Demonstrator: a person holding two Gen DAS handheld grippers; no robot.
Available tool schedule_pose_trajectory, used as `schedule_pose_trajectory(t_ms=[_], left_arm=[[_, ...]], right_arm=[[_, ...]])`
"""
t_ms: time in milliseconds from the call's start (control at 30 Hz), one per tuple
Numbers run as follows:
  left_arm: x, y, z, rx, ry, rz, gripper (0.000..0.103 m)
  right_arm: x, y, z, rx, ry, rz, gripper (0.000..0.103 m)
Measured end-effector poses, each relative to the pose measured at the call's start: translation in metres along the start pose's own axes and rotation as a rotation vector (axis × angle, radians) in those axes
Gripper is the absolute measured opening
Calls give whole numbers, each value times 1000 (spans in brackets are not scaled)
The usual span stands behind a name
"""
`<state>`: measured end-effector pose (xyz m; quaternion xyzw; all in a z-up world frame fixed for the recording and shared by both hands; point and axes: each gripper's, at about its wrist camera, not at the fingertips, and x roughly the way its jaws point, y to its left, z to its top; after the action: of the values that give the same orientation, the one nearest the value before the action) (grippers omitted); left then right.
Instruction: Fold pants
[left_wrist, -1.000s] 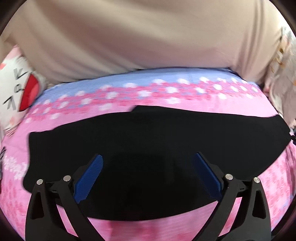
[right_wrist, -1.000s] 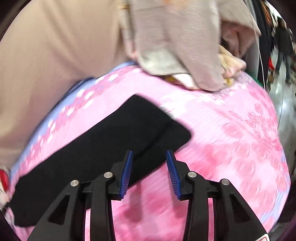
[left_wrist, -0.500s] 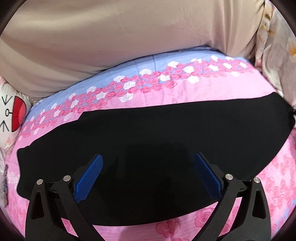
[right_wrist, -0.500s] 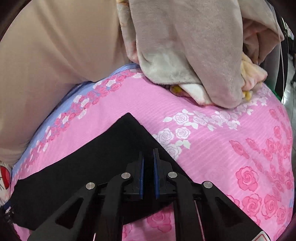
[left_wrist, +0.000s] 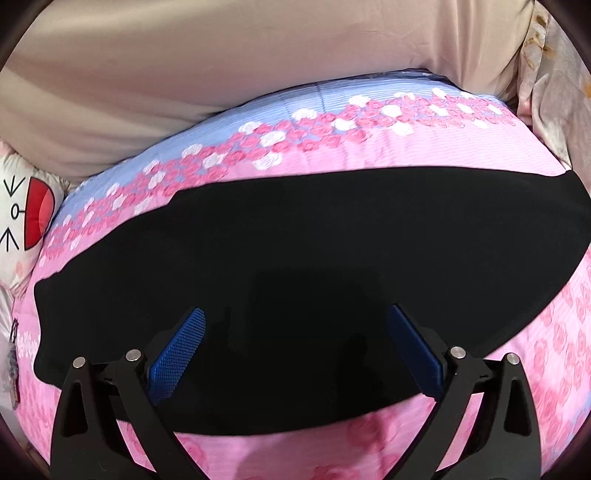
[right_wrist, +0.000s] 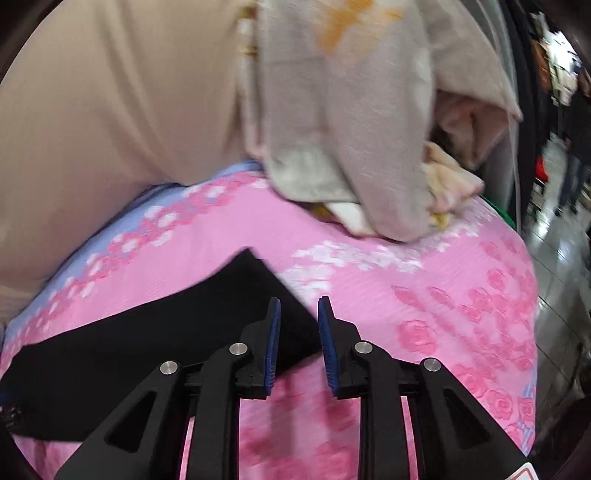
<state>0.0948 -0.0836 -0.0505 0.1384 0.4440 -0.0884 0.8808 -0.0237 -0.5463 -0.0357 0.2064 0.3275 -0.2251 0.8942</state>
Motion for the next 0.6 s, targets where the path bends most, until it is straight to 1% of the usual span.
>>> schedule_pose_trajectory(t_ms=[67, 100, 133, 167, 200, 233, 267, 300, 333, 367, 400, 433, 467, 500, 533, 600], left_arm=[[6, 5, -8, 2, 22, 17, 97], [11, 7, -12, 5, 40, 23, 97], [16, 9, -16, 5, 62, 26, 97], [20, 11, -21, -2, 76, 17, 97], [20, 16, -25, -27, 73, -7, 97], [19, 19, -28, -46, 75, -18, 98], [20, 22, -30, -58, 83, -27, 98], [20, 25, -33, -66, 89, -44, 98], [20, 27, -34, -70, 91, -51, 98], [19, 28, -35, -67, 89, -51, 98], [19, 28, -36, -63, 86, -50, 98], [18, 28, -37, -59, 82, -50, 98], [18, 28, -37, -58, 79, -51, 98], [18, 28, -38, -58, 76, -51, 98], [18, 27, -38, -57, 72, -50, 98], [17, 25, -39, -48, 65, -43, 98]], right_arm=[[0, 29, 1, -78, 30, 60, 22], [7, 53, 1, -144, 59, 89, 22], [14, 65, 2, -174, 83, 106, 21], [25, 79, 1, -202, 118, 129, 19], [44, 92, 1, -226, 163, 144, 13], [58, 95, 1, -244, 188, 128, 12], [74, 94, 1, -265, 210, 79, 12], [96, 82, 5, -258, 229, -9, 11], [101, 69, 10, -210, 216, 2, 10], [101, 52, 17, -122, 212, 11, 3], [91, 39, 24, -42, 203, -75, 12], [81, 40, 26, -49, 175, -98, 13], [64, 49, 26, -84, 127, -89, 13], [50, 65, 21, -128, 106, -46, 13], [44, 80, 15, -163, 117, 4, 13], [44, 114, -3, -248, 184, 118, 13]])
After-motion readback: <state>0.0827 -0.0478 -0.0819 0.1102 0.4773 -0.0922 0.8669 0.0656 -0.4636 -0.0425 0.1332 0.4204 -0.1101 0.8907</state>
